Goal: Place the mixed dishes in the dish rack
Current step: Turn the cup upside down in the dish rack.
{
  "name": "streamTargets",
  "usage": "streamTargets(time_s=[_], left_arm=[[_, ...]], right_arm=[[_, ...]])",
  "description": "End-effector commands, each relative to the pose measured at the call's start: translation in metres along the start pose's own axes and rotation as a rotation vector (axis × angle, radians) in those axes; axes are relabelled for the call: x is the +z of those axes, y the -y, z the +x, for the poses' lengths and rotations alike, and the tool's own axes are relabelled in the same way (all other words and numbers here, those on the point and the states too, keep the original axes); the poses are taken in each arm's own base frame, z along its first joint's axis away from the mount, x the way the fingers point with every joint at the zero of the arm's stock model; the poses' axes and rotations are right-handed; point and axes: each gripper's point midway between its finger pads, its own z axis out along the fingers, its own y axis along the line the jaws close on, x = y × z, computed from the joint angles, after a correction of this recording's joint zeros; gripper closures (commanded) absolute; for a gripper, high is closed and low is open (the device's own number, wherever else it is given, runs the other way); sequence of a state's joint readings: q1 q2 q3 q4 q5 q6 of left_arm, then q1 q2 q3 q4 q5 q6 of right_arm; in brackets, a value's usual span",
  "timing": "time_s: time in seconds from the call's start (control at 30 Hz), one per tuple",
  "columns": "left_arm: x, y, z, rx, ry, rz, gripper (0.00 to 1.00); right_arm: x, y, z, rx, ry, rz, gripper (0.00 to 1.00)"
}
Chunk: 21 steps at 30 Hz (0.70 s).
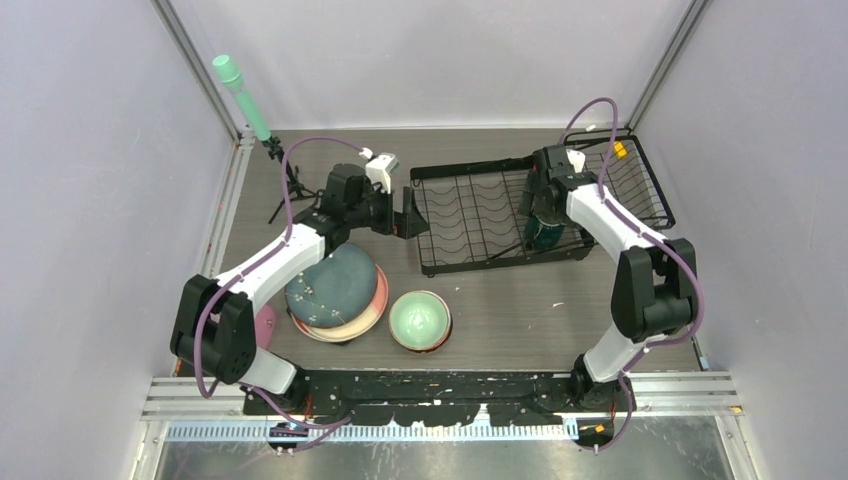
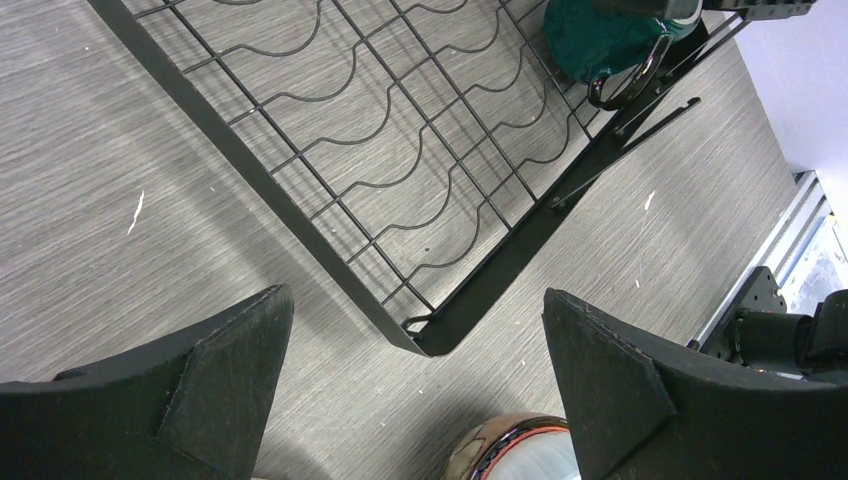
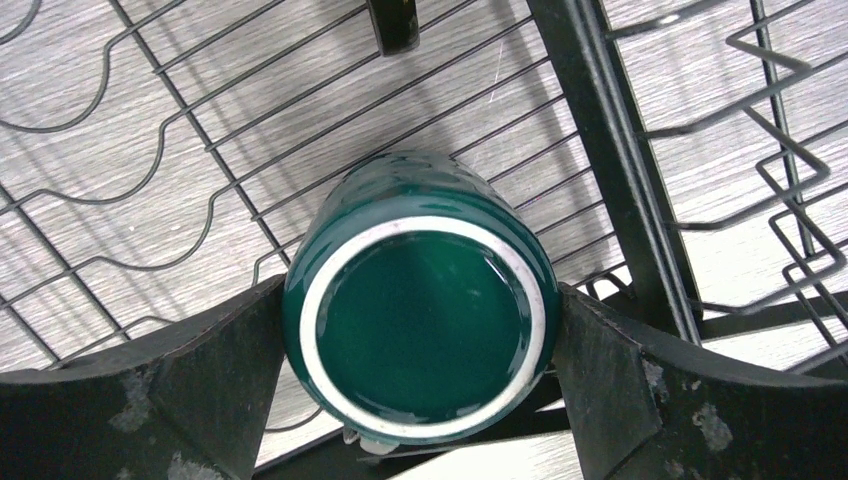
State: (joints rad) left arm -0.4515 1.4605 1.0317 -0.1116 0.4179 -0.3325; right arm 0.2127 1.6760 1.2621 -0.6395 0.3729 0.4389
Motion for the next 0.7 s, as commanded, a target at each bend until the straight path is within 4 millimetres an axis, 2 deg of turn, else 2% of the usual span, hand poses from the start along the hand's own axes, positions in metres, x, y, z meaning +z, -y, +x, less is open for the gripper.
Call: streamTargets(time_s=[0.0,0.1,0.2,0.27,0.33,0.47,0.57,0.67], left_arm=[[-0.002,0.005,-0.016,0.028,0.033,0.001,0.02],[-0.002,0.006,-0.018,0.025,0.038,0.004,0.02],[-0.001,0.007,-0.02,0.026,0.04,0.009,0.02],[-0.001,0.007,-0.02,0.026,0.042,0.011,0.02],[-0.002,0.006,-0.02,0.026,0.046,0.005,0.02],[-0.005,0.005,-0.018,0.031,0.043,-0.007,0.02],[-0.009,0.004,-0.017,0.037,0.042,-0.019,0.02],[-0.013,0.003,-0.017,0.045,0.045,-0.035,0.02]], right_arm=[[-0.04,-0.013,-0.04,0.072,0.165,-0.142,0.0],[-0.053,-0.02,-0.043,0.054,0.181,-0.17,0.0],[-0.062,-0.016,-0.045,0.033,0.19,-0.132,0.0],[-0.069,-0.023,-0.046,0.021,0.199,-0.165,0.01],[-0.078,-0.039,-0.046,0.021,0.204,-0.247,0.02],[-0.091,-0.081,-0.041,0.026,0.181,-0.458,0.11],[-0.081,-0.096,-0.035,0.022,0.135,-0.486,0.17],[-0.07,-0.105,-0.032,0.009,0.101,-0.489,0.18]])
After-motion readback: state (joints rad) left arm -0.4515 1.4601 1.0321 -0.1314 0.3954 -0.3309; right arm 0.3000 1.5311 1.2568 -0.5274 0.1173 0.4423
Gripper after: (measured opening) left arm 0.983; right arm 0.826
